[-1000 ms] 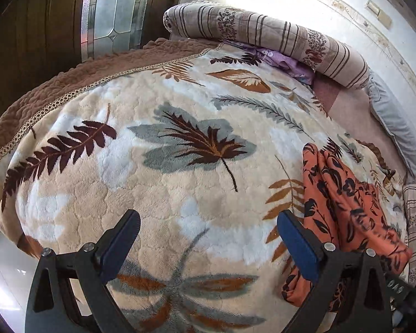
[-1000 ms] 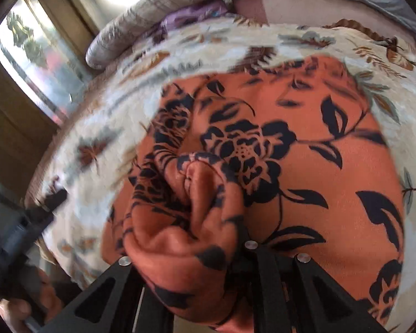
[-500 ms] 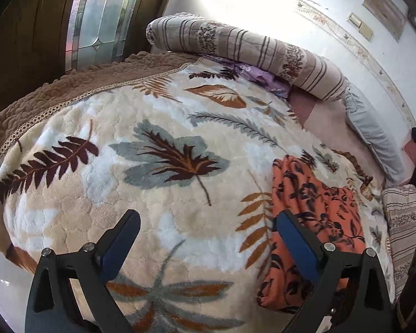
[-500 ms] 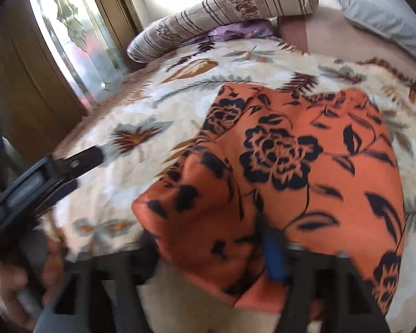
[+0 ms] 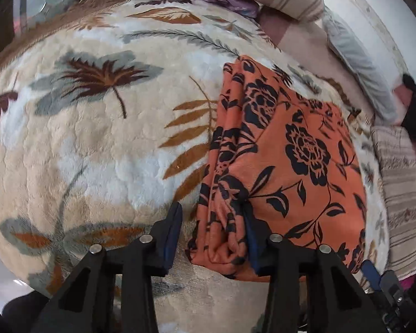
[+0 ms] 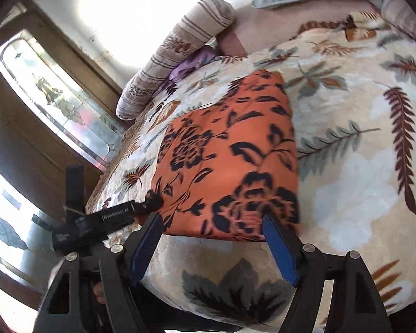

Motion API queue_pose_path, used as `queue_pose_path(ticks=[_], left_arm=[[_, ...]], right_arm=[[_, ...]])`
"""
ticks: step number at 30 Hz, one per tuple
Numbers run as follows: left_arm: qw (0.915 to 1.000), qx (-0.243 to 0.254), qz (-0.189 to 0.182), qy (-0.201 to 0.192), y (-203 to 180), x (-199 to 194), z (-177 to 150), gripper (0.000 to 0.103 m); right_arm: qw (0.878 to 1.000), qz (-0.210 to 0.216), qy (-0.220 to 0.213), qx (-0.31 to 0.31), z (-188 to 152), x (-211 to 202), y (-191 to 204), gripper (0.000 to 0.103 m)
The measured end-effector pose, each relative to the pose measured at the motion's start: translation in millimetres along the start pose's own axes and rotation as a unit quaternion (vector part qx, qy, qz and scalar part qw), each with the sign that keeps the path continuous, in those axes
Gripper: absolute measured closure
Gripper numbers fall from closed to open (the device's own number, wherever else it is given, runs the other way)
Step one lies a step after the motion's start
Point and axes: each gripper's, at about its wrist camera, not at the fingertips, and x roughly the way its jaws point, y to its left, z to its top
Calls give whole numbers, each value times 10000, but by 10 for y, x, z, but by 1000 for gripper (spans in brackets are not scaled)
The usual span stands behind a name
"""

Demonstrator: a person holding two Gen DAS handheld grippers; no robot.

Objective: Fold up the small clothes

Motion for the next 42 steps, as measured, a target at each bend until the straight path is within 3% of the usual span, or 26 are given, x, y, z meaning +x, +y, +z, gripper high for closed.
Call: queue_pose_path(ticks=[3,7,13,15,19,24,25,26,27,30,34,37,39,40,42], left_arm=[[9982,334,473,-129,-117,-115,-18,51],[9932,633,794,-575,-326,-414,-30,50],[9799,1476,674,-1161,-846,-613,139,31],[9767,1700,805,-1036,-946,-423,204,31],[9805,1490,1178,-498,-786,145,271,31],[9893,1066,892,-436,-562,285,258,21],[9900,1045,849,-410,-536,292,264,21],[9903,1035,832,-413,-544,316,279,20],[9903,1039,816,-427,-525,324,274,20],[9904,1069,748,-462,-514,322,257,18],[9905,1069,747,-437,-514,304,263,16],[9861,1219,872,-716,-637,29,247,18],[9790,1541,864,-1014,-720,-149,174,18],[9766,1618,1036,-970,-715,-124,137,18],[9813,1455,1176,-452,-571,115,75,17]], right_arm=[[9995,159,1,282,88,-27,-181,26],[9965,442,11,707,152,-99,-383,26],[9915,644,-36,1134,339,-192,-651,26],[9900,637,29,1255,459,-131,-754,24],[9842,720,510,1534,683,217,-946,24],[9781,633,1084,1660,800,717,-1058,24],[9760,697,1262,1632,793,825,-1036,25],[9779,701,1344,1438,799,893,-970,42],[9818,552,1384,1181,812,927,-886,51],[9897,181,1210,747,821,845,-702,63],[9919,-276,1152,450,726,875,-614,62],[9909,-19,1129,726,741,843,-708,51],[9909,128,1089,785,795,742,-703,36],[9914,307,976,815,837,670,-718,34],[9899,506,744,1100,952,601,-826,30]])
